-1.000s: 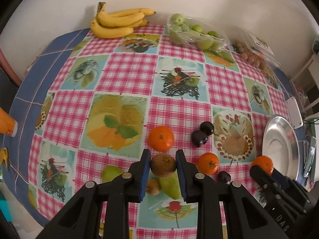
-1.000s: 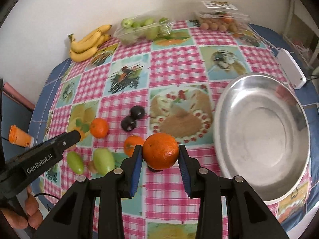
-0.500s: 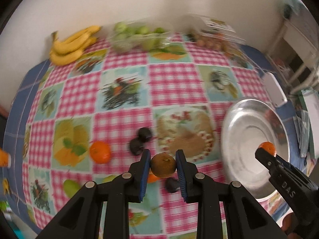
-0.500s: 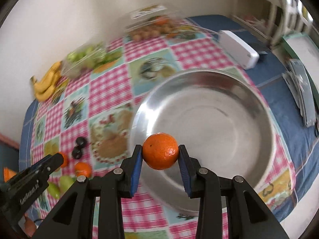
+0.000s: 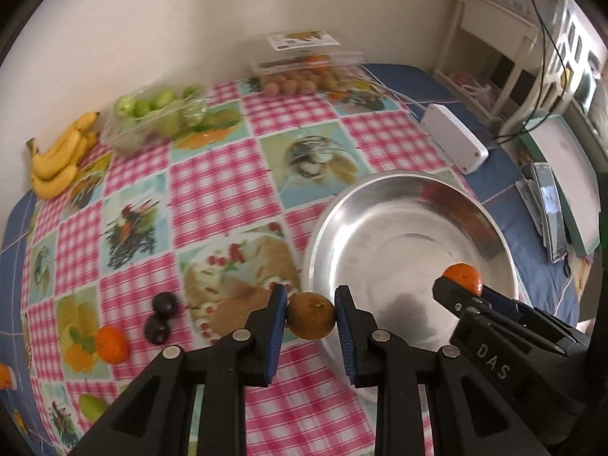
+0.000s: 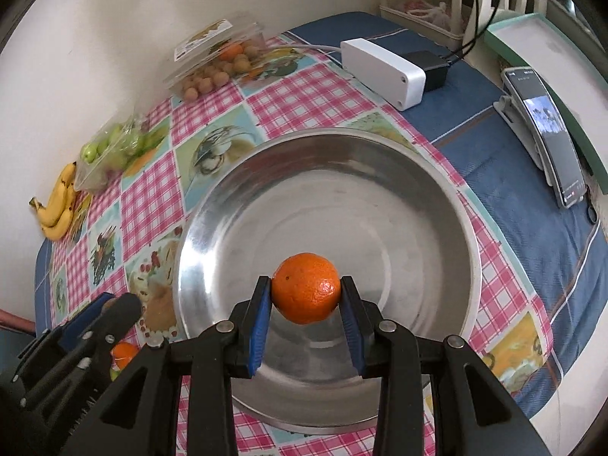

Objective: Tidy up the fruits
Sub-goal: 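Carry the kiwi and tangerine in both tools over the steel bowl, then open the left tool dropping the kiwi while the right tool releases the tangerine into the bowl, then withdraw both open tools from the bowl back toward the loose fruits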

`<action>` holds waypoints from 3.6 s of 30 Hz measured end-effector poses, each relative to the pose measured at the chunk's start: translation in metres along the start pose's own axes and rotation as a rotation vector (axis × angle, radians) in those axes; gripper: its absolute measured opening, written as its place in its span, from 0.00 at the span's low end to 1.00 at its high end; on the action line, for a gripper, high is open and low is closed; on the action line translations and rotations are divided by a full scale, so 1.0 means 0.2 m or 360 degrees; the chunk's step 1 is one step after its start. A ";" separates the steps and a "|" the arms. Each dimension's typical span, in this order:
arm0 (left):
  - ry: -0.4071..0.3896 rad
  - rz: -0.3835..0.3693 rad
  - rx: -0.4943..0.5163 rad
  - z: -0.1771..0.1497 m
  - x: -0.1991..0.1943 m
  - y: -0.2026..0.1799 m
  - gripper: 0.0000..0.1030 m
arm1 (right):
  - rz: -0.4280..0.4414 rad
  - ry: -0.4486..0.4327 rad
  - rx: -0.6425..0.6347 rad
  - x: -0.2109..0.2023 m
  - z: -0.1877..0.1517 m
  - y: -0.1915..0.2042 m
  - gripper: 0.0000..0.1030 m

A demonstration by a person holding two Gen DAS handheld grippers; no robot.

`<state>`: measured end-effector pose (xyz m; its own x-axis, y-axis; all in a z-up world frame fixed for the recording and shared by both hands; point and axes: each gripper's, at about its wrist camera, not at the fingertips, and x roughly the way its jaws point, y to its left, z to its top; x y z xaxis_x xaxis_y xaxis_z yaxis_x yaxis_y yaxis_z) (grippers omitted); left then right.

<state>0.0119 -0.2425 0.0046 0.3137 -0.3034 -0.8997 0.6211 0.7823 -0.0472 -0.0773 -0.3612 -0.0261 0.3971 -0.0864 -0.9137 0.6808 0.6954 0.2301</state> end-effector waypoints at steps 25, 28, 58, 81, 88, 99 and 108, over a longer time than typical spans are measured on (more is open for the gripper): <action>0.0138 -0.0053 0.0002 -0.02 0.22 -0.07 0.28 | -0.0063 0.0130 0.0064 0.10 0.00 -0.08 0.36; 0.0137 -0.0055 -0.0007 -0.02 0.21 -0.06 0.29 | -0.0069 0.0132 0.0071 0.10 0.00 -0.08 0.37; 0.0024 0.0283 -0.0441 -0.13 0.04 0.46 0.58 | -0.0096 0.0029 -0.0081 0.02 -0.01 0.08 0.49; 0.0113 0.0268 -0.0599 -0.21 0.09 0.56 0.95 | -0.0153 0.0102 -0.0204 0.06 -0.05 0.16 0.77; 0.0071 0.0286 -0.0591 -0.21 0.08 0.56 1.00 | -0.0140 0.0100 -0.0228 0.06 -0.05 0.16 0.83; 0.0074 0.0299 -0.0617 -0.22 0.09 0.58 1.00 | -0.0135 0.0096 -0.0241 0.07 -0.04 0.16 1.00; 0.0068 0.0318 -0.0585 -0.22 0.09 0.58 1.00 | -0.0139 0.0090 -0.0253 0.06 -0.04 0.17 1.00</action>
<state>0.0576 -0.1340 -0.0355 0.3672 -0.1093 -0.9237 0.2512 0.9678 -0.0147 -0.0536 -0.3323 -0.0319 0.3026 -0.1144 -0.9462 0.6034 0.7915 0.0973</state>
